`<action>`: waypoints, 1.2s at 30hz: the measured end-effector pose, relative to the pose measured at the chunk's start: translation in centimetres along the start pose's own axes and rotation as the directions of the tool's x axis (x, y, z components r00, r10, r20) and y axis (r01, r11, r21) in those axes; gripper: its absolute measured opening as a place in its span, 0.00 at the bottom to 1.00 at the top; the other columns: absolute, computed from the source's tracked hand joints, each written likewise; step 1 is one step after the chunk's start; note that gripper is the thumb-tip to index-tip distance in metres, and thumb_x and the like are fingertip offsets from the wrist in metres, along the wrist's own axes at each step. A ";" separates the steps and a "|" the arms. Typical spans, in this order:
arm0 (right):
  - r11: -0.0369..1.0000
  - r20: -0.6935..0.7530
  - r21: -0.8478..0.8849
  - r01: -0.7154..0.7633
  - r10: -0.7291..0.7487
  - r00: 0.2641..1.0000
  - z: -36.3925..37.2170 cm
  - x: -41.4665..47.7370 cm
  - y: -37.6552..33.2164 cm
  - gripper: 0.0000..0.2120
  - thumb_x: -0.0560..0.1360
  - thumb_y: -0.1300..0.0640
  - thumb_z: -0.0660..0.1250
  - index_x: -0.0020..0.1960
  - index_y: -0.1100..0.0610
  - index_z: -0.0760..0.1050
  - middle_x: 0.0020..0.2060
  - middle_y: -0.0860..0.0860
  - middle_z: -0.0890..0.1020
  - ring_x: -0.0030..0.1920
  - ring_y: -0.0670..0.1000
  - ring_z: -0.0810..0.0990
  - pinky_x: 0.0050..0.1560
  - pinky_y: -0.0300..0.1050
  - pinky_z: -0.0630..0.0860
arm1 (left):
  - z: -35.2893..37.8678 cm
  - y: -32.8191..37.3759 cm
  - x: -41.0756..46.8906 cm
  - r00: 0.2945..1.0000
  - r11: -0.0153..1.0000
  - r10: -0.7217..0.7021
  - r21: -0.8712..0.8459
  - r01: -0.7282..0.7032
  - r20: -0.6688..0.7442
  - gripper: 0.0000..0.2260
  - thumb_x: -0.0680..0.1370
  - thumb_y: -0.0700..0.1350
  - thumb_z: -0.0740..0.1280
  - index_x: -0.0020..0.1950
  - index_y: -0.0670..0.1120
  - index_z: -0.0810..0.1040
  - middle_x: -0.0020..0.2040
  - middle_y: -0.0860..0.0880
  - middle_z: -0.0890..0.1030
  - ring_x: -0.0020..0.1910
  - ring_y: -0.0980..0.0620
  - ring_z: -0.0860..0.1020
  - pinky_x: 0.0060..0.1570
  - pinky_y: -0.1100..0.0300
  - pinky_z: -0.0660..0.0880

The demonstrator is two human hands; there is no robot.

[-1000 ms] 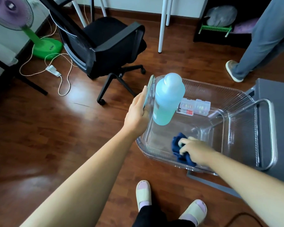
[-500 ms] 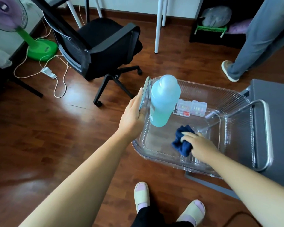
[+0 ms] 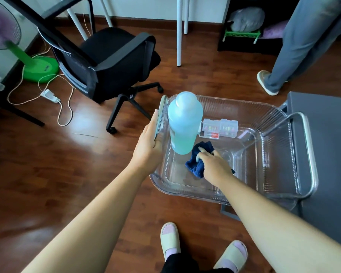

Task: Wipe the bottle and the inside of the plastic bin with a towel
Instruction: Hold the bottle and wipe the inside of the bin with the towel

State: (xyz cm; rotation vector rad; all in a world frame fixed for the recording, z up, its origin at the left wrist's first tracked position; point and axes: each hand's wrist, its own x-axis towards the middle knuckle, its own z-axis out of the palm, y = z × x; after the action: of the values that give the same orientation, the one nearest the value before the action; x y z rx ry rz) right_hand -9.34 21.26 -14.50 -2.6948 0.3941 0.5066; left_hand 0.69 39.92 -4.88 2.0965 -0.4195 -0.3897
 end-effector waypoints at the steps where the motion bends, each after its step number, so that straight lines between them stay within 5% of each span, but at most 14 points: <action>1: 1.000 0.001 0.008 0.003 -0.003 1.000 -0.2 0.3 0.0 0.23 0.68 0.75 0.54 0.54 0.51 0.69 0.76 0.45 0.61 0.68 0.60 0.64 0.53 0.53 0.74 | 0.0 0.0 0.0 1.000 1.000 0.001 -0.003 -0.001 0.003 0.25 0.81 0.49 0.54 0.77 0.58 0.50 0.70 0.66 0.57 0.70 0.66 0.54 0.66 0.64 0.53; 6: 0.996 0.014 0.078 -0.032 0.031 0.999 -0.7 0.1 1.1 0.20 0.69 0.71 0.55 0.53 0.51 0.69 0.74 0.47 0.64 0.63 0.60 0.69 0.53 0.55 0.75 | -0.1 0.0 -0.1 1.000 1.000 0.012 -0.003 -0.012 0.008 0.25 0.81 0.49 0.54 0.77 0.58 0.51 0.70 0.66 0.58 0.71 0.65 0.55 0.67 0.63 0.54; 11: 0.957 0.006 0.056 -0.283 0.283 0.959 -1.1 -2.6 6.3 0.15 0.72 0.64 0.60 0.53 0.47 0.69 0.60 0.54 0.74 0.53 0.57 0.74 0.43 0.47 0.70 | 0.0 -0.1 0.0 1.000 0.998 0.024 0.050 -0.023 -0.019 0.25 0.81 0.46 0.54 0.76 0.60 0.51 0.73 0.61 0.59 0.73 0.60 0.57 0.68 0.59 0.55; 14: 0.914 -0.015 -0.005 -0.405 0.405 0.914 -1.6 -3.3 7.7 0.14 0.73 0.65 0.60 0.54 0.51 0.70 0.62 0.52 0.70 0.56 0.58 0.71 0.45 0.48 0.69 | 0.0 0.0 -0.1 0.996 0.986 0.071 0.153 -0.064 -0.044 0.27 0.79 0.44 0.53 0.76 0.60 0.52 0.77 0.58 0.54 0.75 0.58 0.53 0.70 0.55 0.54; 16: 0.937 -0.002 0.046 -0.347 0.348 0.938 -1.3 -2.8 6.0 0.17 0.71 0.67 0.61 0.55 0.51 0.72 0.65 0.52 0.68 0.59 0.60 0.71 0.52 0.48 0.71 | 0.1 0.1 0.0 0.993 0.963 0.107 0.253 -0.089 -0.059 0.28 0.78 0.43 0.52 0.76 0.59 0.52 0.78 0.58 0.51 0.75 0.56 0.53 0.68 0.56 0.55; 19: 0.978 0.069 0.203 -0.047 0.033 0.997 0.6 -3.0 0.9 0.19 0.71 0.66 0.63 0.59 0.51 0.76 0.70 0.53 0.65 0.61 0.61 0.72 0.60 0.51 0.72 | 0.0 0.2 0.1 0.987 0.931 0.155 0.342 -0.129 -0.049 0.29 0.78 0.40 0.53 0.77 0.55 0.52 0.78 0.57 0.52 0.76 0.54 0.54 0.71 0.52 0.57; 23: 0.963 0.224 0.249 0.104 -0.162 0.961 0.7 -3.7 -0.6 0.17 0.72 0.65 0.65 0.58 0.54 0.80 0.66 0.53 0.70 0.60 0.59 0.75 0.60 0.49 0.72 | -0.3 0.1 0.0 0.991 0.910 0.132 0.400 -0.112 -0.022 0.30 0.78 0.37 0.54 0.78 0.55 0.51 0.78 0.58 0.51 0.76 0.55 0.52 0.72 0.49 0.56; 26: 0.979 0.351 0.167 -0.113 0.048 0.935 -1.9 -3.7 3.9 0.13 0.70 0.67 0.65 0.51 0.60 0.82 0.53 0.57 0.80 0.54 0.59 0.81 0.50 0.43 0.75 | -0.5 0.3 -0.2 0.989 0.916 0.149 0.377 -0.136 -0.005 0.29 0.78 0.38 0.53 0.78 0.54 0.52 0.78 0.57 0.52 0.76 0.56 0.53 0.72 0.49 0.56; 28: 0.924 0.275 0.120 -0.363 0.320 0.907 -3.9 -3.6 7.4 0.13 0.70 0.67 0.65 0.52 0.60 0.81 0.55 0.56 0.80 0.48 0.58 0.82 0.47 0.45 0.77 | -0.5 0.4 -0.2 0.988 0.937 0.155 0.319 -0.141 -0.019 0.27 0.78 0.41 0.52 0.77 0.54 0.53 0.78 0.56 0.54 0.76 0.55 0.55 0.73 0.48 0.57; 31: 0.757 0.106 0.337 -0.559 0.559 0.822 -5.6 -2.0 9.7 0.16 0.72 0.68 0.62 0.59 0.62 0.76 0.59 0.59 0.76 0.42 0.59 0.78 0.39 0.47 0.75 | -0.3 0.4 -0.2 0.987 0.949 0.157 0.281 -0.142 -0.033 0.27 0.78 0.43 0.52 0.77 0.55 0.54 0.77 0.58 0.55 0.75 0.55 0.56 0.72 0.48 0.58; 33: 0.846 0.014 0.250 -0.470 0.482 0.876 -5.4 -0.6 8.1 0.15 0.75 0.66 0.61 0.61 0.63 0.75 0.60 0.62 0.76 0.53 0.63 0.78 0.50 0.51 0.76 | -0.2 0.4 0.0 0.986 0.948 0.163 0.283 -0.146 -0.038 0.27 0.78 0.44 0.51 0.77 0.56 0.54 0.77 0.58 0.55 0.75 0.55 0.57 0.72 0.49 0.58; 36: 0.923 0.031 0.248 -0.295 0.297 0.954 -3.1 -1.2 4.3 0.17 0.75 0.66 0.60 0.63 0.58 0.75 0.62 0.57 0.73 0.55 0.60 0.75 0.47 0.46 0.75 | 0.0 0.2 0.1 0.987 0.949 0.157 0.284 -0.138 -0.046 0.27 0.77 0.42 0.52 0.77 0.54 0.54 0.77 0.58 0.54 0.75 0.58 0.55 0.73 0.50 0.57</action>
State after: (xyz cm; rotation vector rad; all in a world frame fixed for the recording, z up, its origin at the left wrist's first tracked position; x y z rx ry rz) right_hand -10.91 16.43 -12.62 -2.4036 0.8193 0.4925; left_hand 0.80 39.81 -4.72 2.3261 -0.6173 -0.1777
